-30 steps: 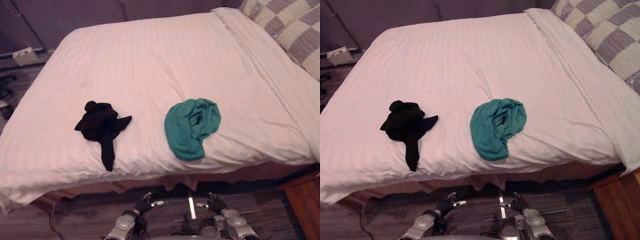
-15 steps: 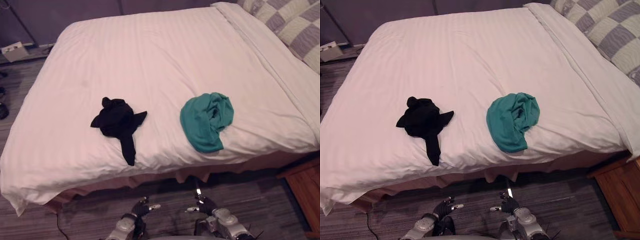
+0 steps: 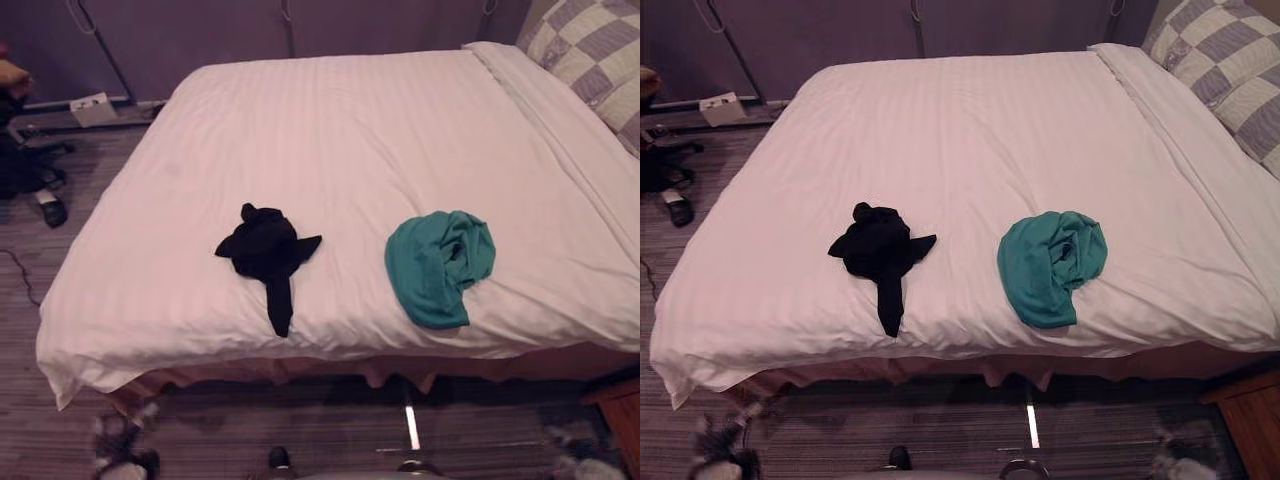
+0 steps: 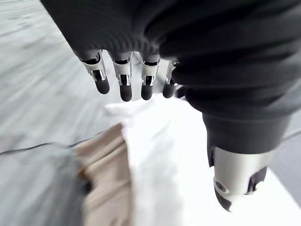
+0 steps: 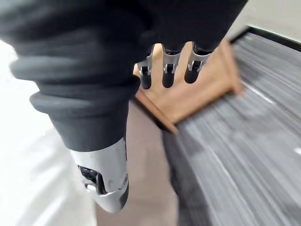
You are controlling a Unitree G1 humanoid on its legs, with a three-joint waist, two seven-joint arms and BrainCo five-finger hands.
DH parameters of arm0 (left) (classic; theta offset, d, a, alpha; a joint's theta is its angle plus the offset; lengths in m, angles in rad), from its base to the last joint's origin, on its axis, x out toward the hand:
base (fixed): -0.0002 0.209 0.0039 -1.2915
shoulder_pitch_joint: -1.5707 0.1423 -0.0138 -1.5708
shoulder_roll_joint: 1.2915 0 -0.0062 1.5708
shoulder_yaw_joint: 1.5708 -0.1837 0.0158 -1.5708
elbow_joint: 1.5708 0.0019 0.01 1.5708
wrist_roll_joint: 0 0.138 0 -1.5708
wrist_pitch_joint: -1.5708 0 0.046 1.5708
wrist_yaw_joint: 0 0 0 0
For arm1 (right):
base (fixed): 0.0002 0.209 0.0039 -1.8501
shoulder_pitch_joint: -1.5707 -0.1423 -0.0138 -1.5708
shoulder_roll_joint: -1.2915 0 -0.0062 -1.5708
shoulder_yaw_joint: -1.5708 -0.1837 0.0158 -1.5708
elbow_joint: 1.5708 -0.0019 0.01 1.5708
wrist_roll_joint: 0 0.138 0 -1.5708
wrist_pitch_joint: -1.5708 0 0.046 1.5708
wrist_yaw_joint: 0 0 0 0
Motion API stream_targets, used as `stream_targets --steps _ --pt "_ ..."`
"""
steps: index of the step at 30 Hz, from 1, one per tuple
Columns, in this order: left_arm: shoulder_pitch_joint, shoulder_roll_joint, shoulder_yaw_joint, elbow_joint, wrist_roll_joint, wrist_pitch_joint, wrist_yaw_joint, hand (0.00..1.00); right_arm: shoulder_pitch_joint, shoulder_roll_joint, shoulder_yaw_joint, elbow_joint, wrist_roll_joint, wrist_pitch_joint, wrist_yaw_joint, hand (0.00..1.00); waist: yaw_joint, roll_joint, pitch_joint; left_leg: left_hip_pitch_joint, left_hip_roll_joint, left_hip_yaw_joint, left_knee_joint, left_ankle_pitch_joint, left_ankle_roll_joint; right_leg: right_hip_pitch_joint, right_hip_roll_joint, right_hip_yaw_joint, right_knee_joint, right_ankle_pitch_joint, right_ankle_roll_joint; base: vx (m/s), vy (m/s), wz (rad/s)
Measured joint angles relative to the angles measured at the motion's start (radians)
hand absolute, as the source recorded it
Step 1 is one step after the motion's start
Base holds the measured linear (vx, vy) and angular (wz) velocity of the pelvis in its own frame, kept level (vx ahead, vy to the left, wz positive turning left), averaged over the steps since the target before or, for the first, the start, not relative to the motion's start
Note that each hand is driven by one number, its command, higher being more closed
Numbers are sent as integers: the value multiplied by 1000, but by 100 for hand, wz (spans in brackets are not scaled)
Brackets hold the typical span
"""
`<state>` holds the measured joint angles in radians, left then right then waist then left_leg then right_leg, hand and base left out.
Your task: Tidy the bed and pick cloth on bed and put in laundry
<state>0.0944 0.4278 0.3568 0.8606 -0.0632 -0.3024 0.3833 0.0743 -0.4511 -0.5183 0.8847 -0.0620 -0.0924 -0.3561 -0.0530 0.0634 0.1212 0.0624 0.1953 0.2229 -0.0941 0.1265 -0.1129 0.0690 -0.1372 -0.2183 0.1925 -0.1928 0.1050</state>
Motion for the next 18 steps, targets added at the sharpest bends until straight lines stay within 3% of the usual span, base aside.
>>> stream_targets --steps 2,5,7,10,13,15,18 --pt "-30 47 -3 -142 48 -15 54 0 1 -6 8 -152 -76 8 -64 0 0 0 -3 -8 -3 0 0 -3 4 -6 -2 2 -1 2 -2 -97 35 2" --pt "-99 90 -18 -352 116 -9 84 0 -9 -6 29 -329 -175 57 -99 0 -2 -6 -14 -34 -14 0 -1 -4 4 -29 -1 30 -4 7 -2 -39 47 5" --pt "-133 120 -53 -475 115 23 54 0 -25 -27 70 -387 -230 92 -97 0 -9 -12 -21 -31 -26 4 0 -2 1 -29 -9 49 -8 15 9 36 49 -8" --pt "-198 139 -128 -579 114 76 -13 0 -75 -39 112 -408 -266 102 -80 0 -15 -17 -24 -26 -29 26 0 0 1 -28 -12 71 -12 25 18 82 26 -16" --pt "-264 136 -226 -608 117 129 -81 0 -103 -56 174 -463 -276 102 -54 0 -30 -17 -24 -25 -29 31 0 1 2 -30 -11 85 -12 26 19 68 -5 -8" --pt "-282 132 -269 -608 137 154 -102 0 -124 -65 204 -487 -296 100 -45 0 -45 -17 -24 -22 -27 36 0 1 2 -32 -9 90 -12 27 18 49 -13 -9" --pt "-325 125 -345 -587 158 188 -123 0 -137 -71 252 -511 -309 101 -29 0 -45 -19 -22 -26 -23 54 0 1 2 -50 -3 110 -10 28 15 26 -10 -19"
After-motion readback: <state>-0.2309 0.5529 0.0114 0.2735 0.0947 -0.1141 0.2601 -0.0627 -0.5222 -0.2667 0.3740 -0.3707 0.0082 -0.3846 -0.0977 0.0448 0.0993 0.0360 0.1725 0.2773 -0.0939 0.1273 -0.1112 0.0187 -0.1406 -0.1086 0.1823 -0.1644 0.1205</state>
